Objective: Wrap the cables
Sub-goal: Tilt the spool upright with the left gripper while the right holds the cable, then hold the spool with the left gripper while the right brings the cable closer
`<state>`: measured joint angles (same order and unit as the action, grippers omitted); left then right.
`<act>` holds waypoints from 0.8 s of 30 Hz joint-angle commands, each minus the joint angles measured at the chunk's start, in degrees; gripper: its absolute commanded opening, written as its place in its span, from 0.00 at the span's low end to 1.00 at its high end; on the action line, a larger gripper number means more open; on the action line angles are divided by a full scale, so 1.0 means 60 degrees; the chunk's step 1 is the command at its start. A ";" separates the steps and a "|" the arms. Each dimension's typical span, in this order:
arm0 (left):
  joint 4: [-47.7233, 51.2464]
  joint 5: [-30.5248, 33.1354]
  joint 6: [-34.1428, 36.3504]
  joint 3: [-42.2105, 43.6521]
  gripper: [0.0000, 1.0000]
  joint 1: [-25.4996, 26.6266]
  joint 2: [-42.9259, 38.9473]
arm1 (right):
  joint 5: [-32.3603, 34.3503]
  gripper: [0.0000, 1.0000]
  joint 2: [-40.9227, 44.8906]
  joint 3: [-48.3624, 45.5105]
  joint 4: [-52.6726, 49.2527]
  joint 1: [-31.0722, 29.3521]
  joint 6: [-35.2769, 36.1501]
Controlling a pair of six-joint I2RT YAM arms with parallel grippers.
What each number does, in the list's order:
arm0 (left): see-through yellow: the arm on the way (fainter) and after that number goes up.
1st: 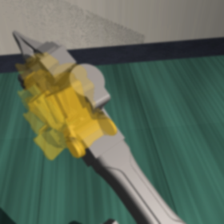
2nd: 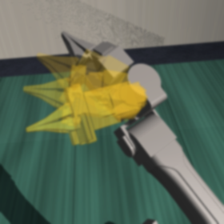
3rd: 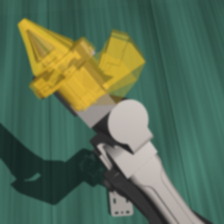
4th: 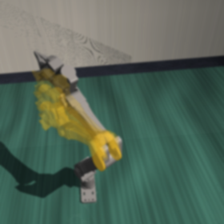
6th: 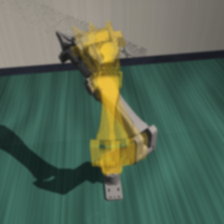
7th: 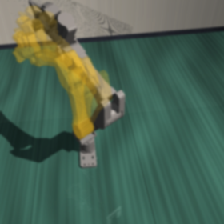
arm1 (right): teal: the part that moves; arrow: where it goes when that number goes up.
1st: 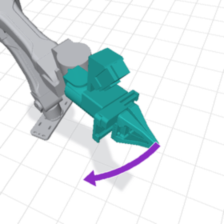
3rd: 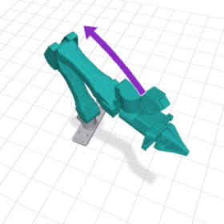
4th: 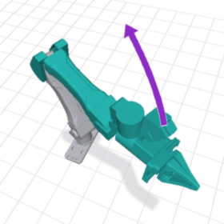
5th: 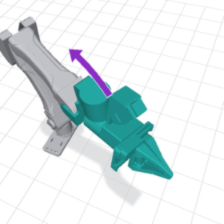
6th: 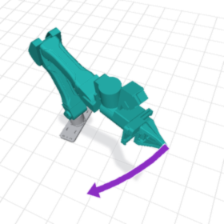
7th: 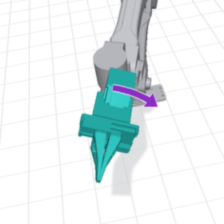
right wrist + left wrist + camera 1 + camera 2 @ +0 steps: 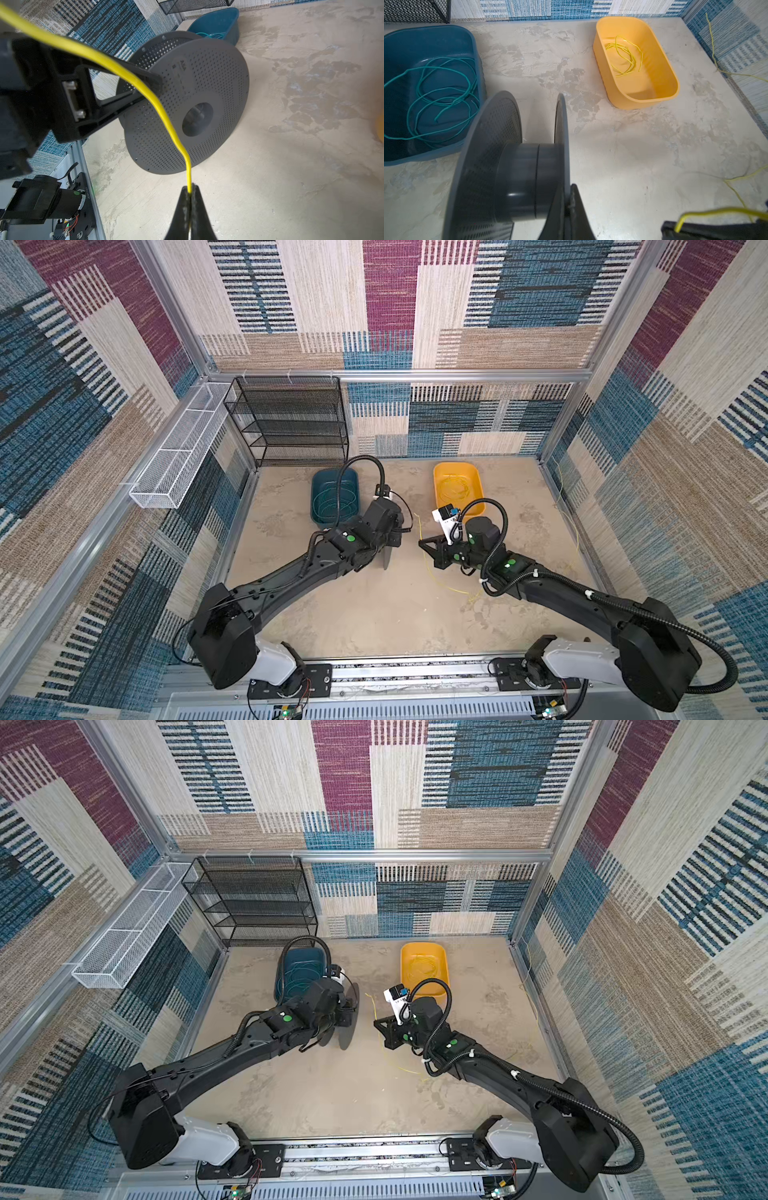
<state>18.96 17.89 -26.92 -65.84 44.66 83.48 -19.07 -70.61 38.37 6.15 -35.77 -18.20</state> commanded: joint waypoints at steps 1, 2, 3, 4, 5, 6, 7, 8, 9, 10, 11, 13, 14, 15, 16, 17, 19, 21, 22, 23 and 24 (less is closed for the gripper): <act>0.0778 0.0072 -0.0140 0.0057 0.00 0.0027 0.0116 | -0.0024 0.00 0.0103 -0.0067 0.0161 0.0028 -0.0058; 0.0795 0.0119 -0.0146 0.0095 0.00 0.0023 0.0094 | -0.0028 0.00 0.0108 -0.0085 0.0175 0.0040 -0.0070; 0.0802 0.0138 -0.0147 0.0116 0.00 0.0013 0.0065 | -0.0025 0.00 0.0090 -0.0082 0.0190 0.0043 -0.0071; 0.0795 0.0171 -0.0130 0.0149 0.00 0.0021 0.0021 | -0.0037 0.00 0.0067 -0.0081 0.0212 0.0044 -0.0075; 0.0804 0.0182 -0.0143 0.0176 0.00 0.0024 -0.0004 | -0.0056 0.00 0.0053 -0.0067 0.0229 0.0049 -0.0087; 0.0791 0.0170 -0.0119 0.0214 0.03 0.0026 -0.0028 | -0.0072 0.00 0.0046 -0.0065 0.0248 0.0053 -0.0099; 0.0784 0.0155 -0.0105 0.0236 0.07 0.0026 -0.0070 | -0.0099 0.00 0.0013 -0.0066 0.0277 0.0045 -0.0113; 0.0787 0.0139 -0.0092 0.0237 0.11 0.0027 -0.0076 | -0.0114 0.00 -0.0007 -0.0053 0.0293 0.0045 -0.0125; 0.0796 0.0131 -0.0072 0.0251 0.15 0.0014 -0.0099 | -0.0142 0.00 -0.0017 -0.0038 0.0311 0.0040 -0.0131; 0.0809 0.0124 -0.0033 0.0251 0.19 0.0021 -0.0111 | -0.0163 0.00 -0.0051 -0.0037 0.0309 0.0048 -0.0138; 0.0855 0.0111 0.0032 0.0244 0.26 0.0026 -0.0141 | -0.0188 0.00 -0.0066 -0.0039 0.0322 0.0053 -0.0145; 0.0887 -0.0008 0.0221 0.0187 0.41 0.0019 -0.0247 | -0.0267 0.00 -0.0111 -0.0038 0.0362 0.0048 -0.0183; 0.0915 -0.0191 0.0355 0.0119 0.49 0.0012 -0.0370 | -0.0295 0.00 -0.0129 -0.0034 0.0377 0.0048 -0.0203; 0.0905 -0.0439 0.0588 0.0023 0.55 0.0012 -0.0502 | -0.0328 0.00 -0.0151 -0.0037 0.0381 0.0045 -0.0214; 0.0976 -0.0681 0.0784 -0.0152 0.59 0.0012 -0.0679 | -0.0349 0.00 -0.0177 -0.0038 0.0403 0.0047 -0.0229; 0.1124 -0.0751 0.0877 -0.0306 0.60 0.0012 -0.0913 | -0.0354 0.00 -0.0200 -0.0038 0.0437 0.0048 -0.0238; 0.1271 -0.0738 0.1222 -0.0424 0.60 0.0012 -0.1460 | -0.0392 0.00 -0.0277 -0.0025 0.0493 0.0051 -0.0257; 0.1620 -0.0240 0.1397 -0.0424 0.60 0.0012 -0.1963 | -0.0492 0.00 -0.0394 0.0017 0.0569 0.0048 -0.0278; 0.1901 0.0117 0.1481 -0.0376 0.60 0.0001 -0.2151 | -0.0557 0.00 -0.0450 0.0035 0.0620 0.0047 -0.0305; 0.2280 0.0491 0.1494 -0.0304 0.60 -0.0024 -0.2275 | -0.0616 0.00 -0.0512 0.0065 0.0658 0.0044 -0.0329; 0.2620 0.0807 0.1436 -0.0230 0.58 -0.0045 -0.2322 | -0.0664 0.00 -0.0533 0.0065 0.0695 0.0051 -0.0346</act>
<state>27.57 17.08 -20.82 -67.92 44.66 70.39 -21.50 -73.38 38.15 7.14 -35.44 -19.44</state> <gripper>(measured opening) 0.592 0.053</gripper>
